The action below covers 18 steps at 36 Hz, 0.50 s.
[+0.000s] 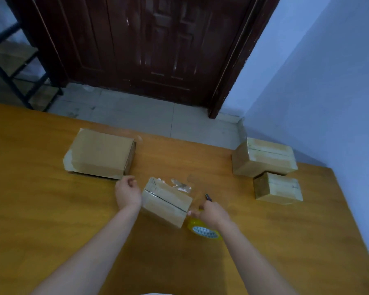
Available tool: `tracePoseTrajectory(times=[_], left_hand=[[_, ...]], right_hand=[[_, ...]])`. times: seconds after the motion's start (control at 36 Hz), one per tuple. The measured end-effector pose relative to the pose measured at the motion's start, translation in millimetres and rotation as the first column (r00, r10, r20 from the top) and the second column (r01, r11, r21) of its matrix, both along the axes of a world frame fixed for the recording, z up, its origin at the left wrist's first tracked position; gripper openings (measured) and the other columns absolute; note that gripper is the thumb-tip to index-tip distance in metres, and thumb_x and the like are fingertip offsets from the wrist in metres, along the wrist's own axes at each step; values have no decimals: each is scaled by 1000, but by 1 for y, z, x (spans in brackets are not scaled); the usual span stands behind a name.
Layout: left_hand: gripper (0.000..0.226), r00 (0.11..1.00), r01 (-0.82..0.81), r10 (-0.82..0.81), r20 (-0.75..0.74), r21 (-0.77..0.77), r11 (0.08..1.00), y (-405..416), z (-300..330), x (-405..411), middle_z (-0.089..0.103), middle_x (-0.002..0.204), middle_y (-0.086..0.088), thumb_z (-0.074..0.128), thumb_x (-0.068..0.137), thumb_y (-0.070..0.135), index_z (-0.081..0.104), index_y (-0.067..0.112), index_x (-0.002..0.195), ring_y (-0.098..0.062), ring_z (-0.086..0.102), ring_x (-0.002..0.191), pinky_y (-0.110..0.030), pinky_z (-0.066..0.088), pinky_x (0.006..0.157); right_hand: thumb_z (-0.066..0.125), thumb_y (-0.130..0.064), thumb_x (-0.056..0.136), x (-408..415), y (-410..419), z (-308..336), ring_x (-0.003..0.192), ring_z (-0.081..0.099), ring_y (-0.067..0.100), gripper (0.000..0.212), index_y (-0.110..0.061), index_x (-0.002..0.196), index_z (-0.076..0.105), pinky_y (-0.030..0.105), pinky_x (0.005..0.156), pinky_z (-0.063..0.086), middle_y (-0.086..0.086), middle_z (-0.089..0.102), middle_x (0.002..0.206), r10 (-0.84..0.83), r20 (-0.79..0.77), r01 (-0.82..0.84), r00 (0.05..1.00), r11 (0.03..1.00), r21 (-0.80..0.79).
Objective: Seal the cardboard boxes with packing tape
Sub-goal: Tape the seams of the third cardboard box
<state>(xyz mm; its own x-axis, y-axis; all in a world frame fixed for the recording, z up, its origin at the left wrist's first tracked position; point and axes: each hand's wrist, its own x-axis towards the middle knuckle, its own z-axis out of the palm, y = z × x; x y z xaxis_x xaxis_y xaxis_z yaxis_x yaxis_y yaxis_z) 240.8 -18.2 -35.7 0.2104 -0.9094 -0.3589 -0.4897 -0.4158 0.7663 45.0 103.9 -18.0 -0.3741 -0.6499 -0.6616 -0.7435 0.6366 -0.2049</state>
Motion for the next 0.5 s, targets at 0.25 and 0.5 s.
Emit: tracePoseTrajectory(times=[0.25,0.5], left_hand=[[59,554,785,-719,419,23,619,89,11,-32,12,159,-4,30,102,41,16,11,151,-22,4,146,-36,6,117],[67,348,842,-717,604,135,523,97,-9,-33,-21,158,-6,-3,97,47,-16,9,149,-21,-20,145,-35,-11,116]], right_hand=[[47,-56,92,25,18,-1,75,62,24,61,-4,119,60,33,65,46,8,66,81,2,116,5,993,998,-57],[58,-47,89,8,59,0,81,61,18,42,-9,105,67,28,67,41,7,66,92,-193,414,231,890,972,-44]])
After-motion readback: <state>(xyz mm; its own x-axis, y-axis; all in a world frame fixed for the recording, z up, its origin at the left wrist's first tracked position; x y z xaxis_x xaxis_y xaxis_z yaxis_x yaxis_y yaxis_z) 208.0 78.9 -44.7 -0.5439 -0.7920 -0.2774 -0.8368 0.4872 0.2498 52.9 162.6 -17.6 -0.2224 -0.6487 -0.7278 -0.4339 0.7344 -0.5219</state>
